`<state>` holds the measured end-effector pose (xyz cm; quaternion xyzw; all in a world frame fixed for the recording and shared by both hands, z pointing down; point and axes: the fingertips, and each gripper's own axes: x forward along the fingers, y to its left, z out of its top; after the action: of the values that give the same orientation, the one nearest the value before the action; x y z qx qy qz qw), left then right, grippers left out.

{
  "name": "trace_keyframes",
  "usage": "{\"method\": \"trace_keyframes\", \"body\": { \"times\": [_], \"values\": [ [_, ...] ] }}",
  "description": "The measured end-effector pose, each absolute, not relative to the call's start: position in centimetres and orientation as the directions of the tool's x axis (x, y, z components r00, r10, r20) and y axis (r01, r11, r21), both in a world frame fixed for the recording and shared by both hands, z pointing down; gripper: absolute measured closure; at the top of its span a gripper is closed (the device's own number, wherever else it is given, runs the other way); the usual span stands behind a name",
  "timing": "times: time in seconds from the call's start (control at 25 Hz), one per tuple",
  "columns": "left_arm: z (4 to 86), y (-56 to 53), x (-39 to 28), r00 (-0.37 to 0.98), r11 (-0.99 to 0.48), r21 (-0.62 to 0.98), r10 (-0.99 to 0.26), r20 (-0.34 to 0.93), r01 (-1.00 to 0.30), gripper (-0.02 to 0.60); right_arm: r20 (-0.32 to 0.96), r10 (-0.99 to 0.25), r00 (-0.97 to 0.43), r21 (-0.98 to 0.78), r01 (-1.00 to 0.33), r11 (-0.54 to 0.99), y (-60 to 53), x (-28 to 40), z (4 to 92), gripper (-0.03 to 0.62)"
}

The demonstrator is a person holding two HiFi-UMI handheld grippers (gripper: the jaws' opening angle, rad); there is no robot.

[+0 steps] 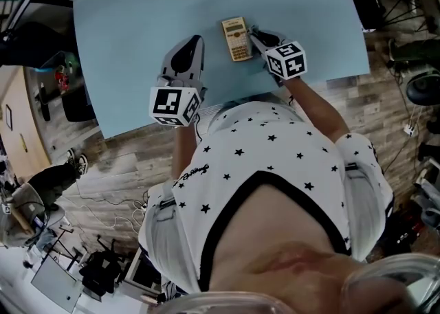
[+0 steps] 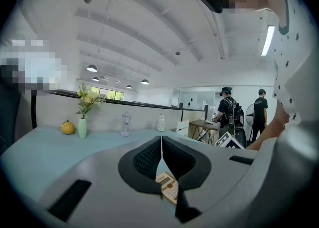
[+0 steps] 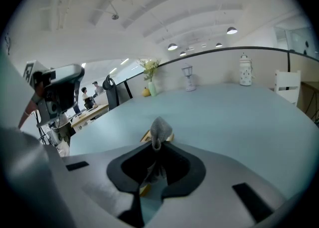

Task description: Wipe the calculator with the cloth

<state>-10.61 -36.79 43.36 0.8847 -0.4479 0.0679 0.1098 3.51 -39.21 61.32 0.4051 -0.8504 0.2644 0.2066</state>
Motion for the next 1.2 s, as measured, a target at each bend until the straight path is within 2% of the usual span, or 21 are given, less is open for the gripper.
{"method": "trace_keyframes", "body": {
  "times": [0.4, 0.6, 1.2],
  "values": [
    [42.4, -37.6, -12.1, 0.557, -0.548, 0.104, -0.802, 0.214, -0.83, 0.551, 0.272, -0.715, -0.644, -0.309, -0.762, 0.569, -43.3, 3.3, 49.3, 0.546],
    [42.1, -38.2, -12.2, 0.551, -0.545, 0.091, -0.808, 0.209, -0.833, 0.551, 0.137, -0.714, -0.687, -0.273, -0.719, 0.639, -43.3, 2.1, 43.6, 0.546],
    [41.0, -39.6, -10.7, 0.582, -0.581, 0.073, -0.787, 0.205, -0.811, 0.551, 0.064, -0.663, -0.746, -0.279, -0.651, 0.706, -42.2, 1.0, 40.5, 0.551]
  ]
}}
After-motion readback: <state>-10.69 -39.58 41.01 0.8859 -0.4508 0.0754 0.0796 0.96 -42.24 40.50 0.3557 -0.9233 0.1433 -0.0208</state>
